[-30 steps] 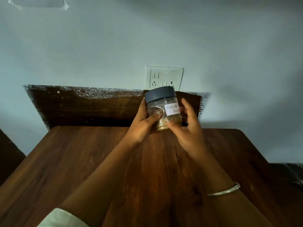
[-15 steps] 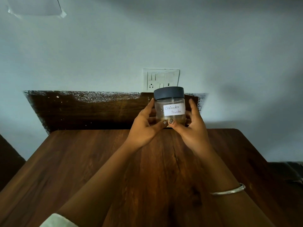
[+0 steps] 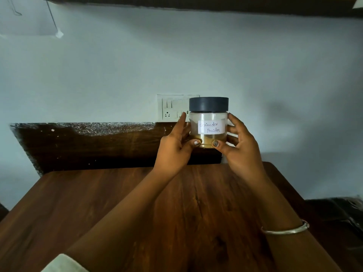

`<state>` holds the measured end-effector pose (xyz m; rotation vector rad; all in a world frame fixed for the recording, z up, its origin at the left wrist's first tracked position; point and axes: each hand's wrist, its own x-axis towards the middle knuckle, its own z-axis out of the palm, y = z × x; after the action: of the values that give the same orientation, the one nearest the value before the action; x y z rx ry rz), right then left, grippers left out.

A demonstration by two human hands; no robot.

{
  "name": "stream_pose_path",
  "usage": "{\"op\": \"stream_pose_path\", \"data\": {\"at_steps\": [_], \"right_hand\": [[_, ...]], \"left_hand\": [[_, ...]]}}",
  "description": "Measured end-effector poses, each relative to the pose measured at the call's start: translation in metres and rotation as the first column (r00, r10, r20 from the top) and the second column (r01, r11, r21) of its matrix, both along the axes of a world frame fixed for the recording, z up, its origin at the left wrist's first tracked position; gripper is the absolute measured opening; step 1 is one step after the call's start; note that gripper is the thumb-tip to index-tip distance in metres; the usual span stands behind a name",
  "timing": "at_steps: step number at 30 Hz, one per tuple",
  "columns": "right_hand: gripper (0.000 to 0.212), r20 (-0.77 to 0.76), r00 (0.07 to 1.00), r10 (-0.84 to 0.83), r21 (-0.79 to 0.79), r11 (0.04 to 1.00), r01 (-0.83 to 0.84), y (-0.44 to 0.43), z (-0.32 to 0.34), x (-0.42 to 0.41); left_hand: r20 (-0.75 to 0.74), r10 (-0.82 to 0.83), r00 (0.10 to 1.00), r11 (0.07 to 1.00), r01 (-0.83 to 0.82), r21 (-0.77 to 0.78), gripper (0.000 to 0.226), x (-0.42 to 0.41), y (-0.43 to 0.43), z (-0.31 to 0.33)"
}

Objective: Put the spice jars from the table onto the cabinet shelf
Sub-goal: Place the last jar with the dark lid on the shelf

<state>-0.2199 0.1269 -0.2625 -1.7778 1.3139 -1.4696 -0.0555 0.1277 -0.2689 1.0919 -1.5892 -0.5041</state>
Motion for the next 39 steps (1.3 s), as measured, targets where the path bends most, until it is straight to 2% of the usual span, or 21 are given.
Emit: {"op": "stream_pose_path", "data": {"at_steps": [7, 14, 20, 29, 35, 39], "right_hand": [[0.077, 0.014, 0.992, -0.123, -0.180, 0.976, 0.124, -0.026, 0.055, -0.053], [0.077, 0.034, 0.983, -0.178, -0.387, 0.905, 0.177, -0.064, 0.129, -0.112], [0.078, 0.053, 0.979, -0.198, -0.500, 0.843, 0.197, -0.095, 0.197, -0.152], [0.076, 0.069, 0.933, -0.354, -0.596, 0.735, 0.323, -0.148, 0.254, -0.183], [0.074, 0.049, 0.920, -0.388, -0.582, 0.738, 0.342, -0.187, 0.264, -0.189], [0.073, 0.024, 0.921, -0.388, -0.571, 0.751, 0.331, -0.207, 0.266, -0.190]], "left_hand": [[0.075, 0.012, 0.997, 0.977, 0.005, -0.213, 0.051, -0.056, -0.032, 0.061], [0.207, 0.059, 0.977, 0.907, 0.034, -0.419, 0.055, -0.124, -0.069, 0.139], [0.188, -0.016, 0.982, 0.886, 0.102, -0.453, 0.063, -0.172, -0.099, 0.206], [0.158, -0.163, 0.974, 0.823, 0.223, -0.523, 0.073, -0.212, -0.148, 0.264], [0.213, -0.093, 0.973, 0.833, 0.193, -0.519, 0.076, -0.222, -0.181, 0.274], [0.303, -0.003, 0.953, 0.845, 0.165, -0.509, 0.081, -0.221, -0.199, 0.271]]}}
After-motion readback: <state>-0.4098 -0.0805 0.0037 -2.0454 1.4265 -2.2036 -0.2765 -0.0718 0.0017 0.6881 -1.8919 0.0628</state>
